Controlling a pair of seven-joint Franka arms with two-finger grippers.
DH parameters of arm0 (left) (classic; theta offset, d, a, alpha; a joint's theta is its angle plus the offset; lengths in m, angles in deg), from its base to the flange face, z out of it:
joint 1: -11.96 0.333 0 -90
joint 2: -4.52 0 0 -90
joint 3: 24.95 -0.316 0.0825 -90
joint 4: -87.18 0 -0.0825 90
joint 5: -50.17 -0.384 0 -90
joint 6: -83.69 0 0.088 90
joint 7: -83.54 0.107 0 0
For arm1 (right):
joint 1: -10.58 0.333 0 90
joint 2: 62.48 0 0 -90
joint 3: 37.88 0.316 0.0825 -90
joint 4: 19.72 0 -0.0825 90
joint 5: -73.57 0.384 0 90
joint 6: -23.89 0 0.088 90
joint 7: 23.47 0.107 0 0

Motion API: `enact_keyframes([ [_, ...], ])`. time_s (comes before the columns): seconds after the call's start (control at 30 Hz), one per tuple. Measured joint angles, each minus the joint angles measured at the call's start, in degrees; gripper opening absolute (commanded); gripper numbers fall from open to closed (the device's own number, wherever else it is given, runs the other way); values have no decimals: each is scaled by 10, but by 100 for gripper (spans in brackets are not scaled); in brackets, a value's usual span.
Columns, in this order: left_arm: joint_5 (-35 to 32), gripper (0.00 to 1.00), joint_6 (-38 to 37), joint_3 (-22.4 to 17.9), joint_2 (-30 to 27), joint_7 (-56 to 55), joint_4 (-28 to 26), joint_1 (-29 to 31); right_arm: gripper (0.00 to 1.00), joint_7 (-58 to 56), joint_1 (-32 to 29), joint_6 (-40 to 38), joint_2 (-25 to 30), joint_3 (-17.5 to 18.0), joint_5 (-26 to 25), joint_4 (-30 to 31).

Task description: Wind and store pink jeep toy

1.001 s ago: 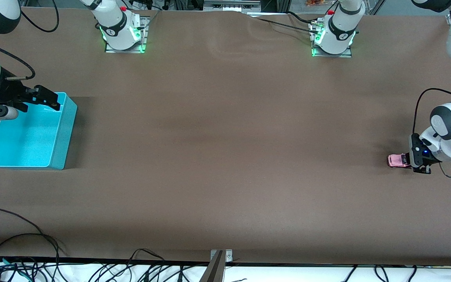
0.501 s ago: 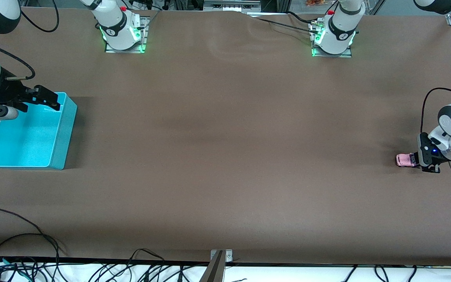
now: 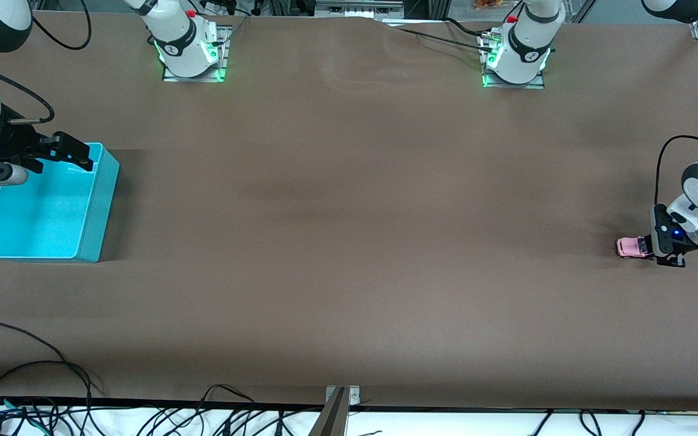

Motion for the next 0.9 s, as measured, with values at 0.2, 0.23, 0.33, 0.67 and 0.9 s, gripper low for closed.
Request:
enact_keyframes([
  [0.2,0,100,-1,-2,4,1,0,1,100,0,0,0,0,0,0,0],
  [0.23,0,100,-1,-4,8,2,0,2,100,0,0,0,0,0,0,0],
  [0.33,0,100,5,-7,19,4,2,7,100,0,0,0,0,0,0,0],
  [0.67,0,100,-14,-7,25,7,14,13,100,0,0,0,0,0,0,0],
  [0.9,0,100,-52,-6,12,4,31,11,100,0,0,0,0,0,0,0],
])
